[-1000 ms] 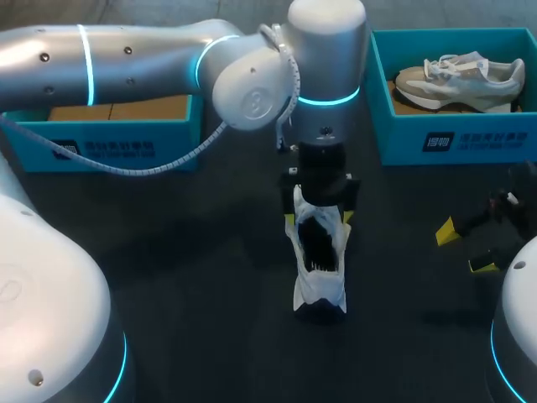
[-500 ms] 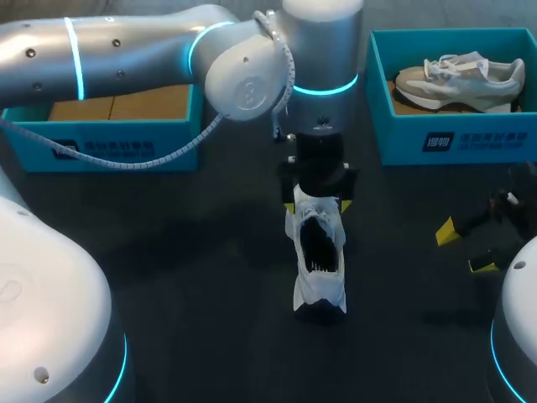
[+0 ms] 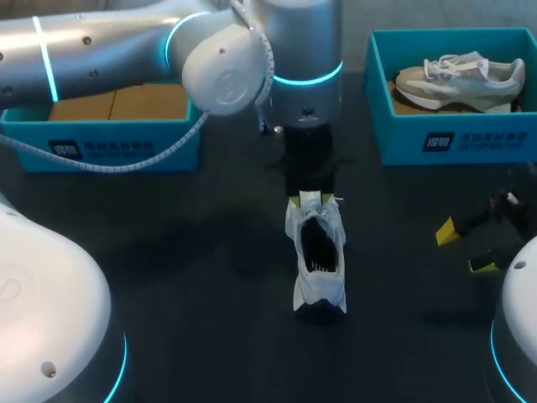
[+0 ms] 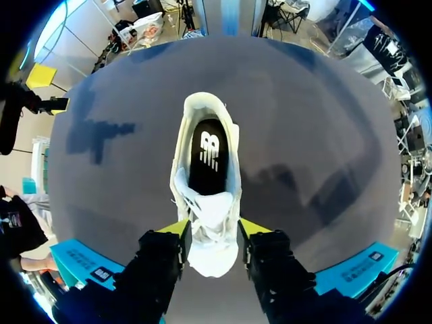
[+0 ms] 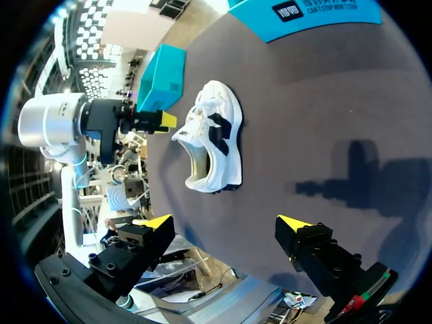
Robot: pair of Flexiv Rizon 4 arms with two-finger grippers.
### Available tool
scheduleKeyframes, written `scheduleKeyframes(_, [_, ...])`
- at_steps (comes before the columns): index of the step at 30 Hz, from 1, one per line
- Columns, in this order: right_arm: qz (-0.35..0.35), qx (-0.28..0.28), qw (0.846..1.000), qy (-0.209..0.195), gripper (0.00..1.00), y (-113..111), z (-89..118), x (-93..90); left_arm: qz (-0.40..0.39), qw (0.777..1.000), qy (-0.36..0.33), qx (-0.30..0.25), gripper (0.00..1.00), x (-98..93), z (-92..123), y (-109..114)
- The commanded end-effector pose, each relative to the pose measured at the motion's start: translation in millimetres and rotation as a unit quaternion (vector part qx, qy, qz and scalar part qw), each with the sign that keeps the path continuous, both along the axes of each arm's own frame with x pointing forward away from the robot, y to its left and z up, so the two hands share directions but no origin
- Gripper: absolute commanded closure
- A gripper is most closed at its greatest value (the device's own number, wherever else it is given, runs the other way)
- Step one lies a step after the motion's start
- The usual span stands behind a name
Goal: Take the shoe out of the shoebox, open the shoe tongue, remove and reinsert the insole, then place the shoe into the shoebox
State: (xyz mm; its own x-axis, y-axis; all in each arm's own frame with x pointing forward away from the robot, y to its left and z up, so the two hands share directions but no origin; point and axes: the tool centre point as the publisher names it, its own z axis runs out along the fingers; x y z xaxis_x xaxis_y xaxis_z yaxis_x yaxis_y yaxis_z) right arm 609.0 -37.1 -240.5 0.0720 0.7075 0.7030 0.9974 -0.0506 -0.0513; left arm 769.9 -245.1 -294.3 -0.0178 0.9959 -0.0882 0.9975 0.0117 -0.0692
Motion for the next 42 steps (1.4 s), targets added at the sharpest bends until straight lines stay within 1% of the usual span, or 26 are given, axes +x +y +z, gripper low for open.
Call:
scheduleKeyframes(1, [-0.002, -0.001, 1.000, 0.000, 0.00, 1, 0, -1.6, -0.002, 1.000, 0.001, -0.001, 0.62, 4.7, -8, -7])
scheduleKeyframes(6, [-0.002, -0.001, 1.000, 0.000, 0.00, 1, 0, -1.6, 0.000, 1.000, 0.001, -0.001, 0.64, 11.0, -13, -14])
scheduleKeyframes(7, [-0.002, -0.001, 1.000, 0.000, 0.00, 1, 0, -1.6, 0.001, 1.000, 0.002, -0.003, 0.67, 10.9, -14, -16])
scheduleKeyframes(8, [-0.002, -0.001, 1.000, 0.000, 0.00, 1, 0, -1.6, 0.000, 1.000, 0.004, -0.003, 0.69, 9.9, -14, -17])
scheduleKeyframes(14, [-0.002, -0.001, 1.000, 0.000, 0.00, 1, 0, -1.6, -0.012, 1.000, 0.014, -0.004, 0.73, -2.8, -20, -17])
scheduleKeyframes(24, [-0.002, -0.001, 1.000, 0.000, 0.00, 1, 0, -1.6, -0.020, 0.999, 0.032, -0.001, 0.74, -26.0, -33, -5])
scheduleKeyframes(26, [-0.002, -0.001, 1.000, 0.000, 0.00, 1, 0, -1.6, -0.019, 0.999, 0.039, 0.000, 0.74, -28.7, -37, -4])
scheduleKeyframes(34, [-0.002, -0.001, 1.000, 0.000, 0.00, 1, 0, -1.6, -0.016, 0.998, 0.054, 0.006, 0.80, -38.9, -52, -4])
scheduleKeyframes(36, [-0.002, -0.001, 1.000, 0.000, 0.00, 1, 0, -1.6, -0.017, 0.998, 0.054, 0.006, 0.80, -40.5, -51, -4])
scheduleKeyframes(42, [-0.002, -0.001, 1.000, 0.000, 0.00, 1, 0, -1.6, -0.024, 0.999, 0.035, -0.009, 0.81, -38.5, -30, -9])
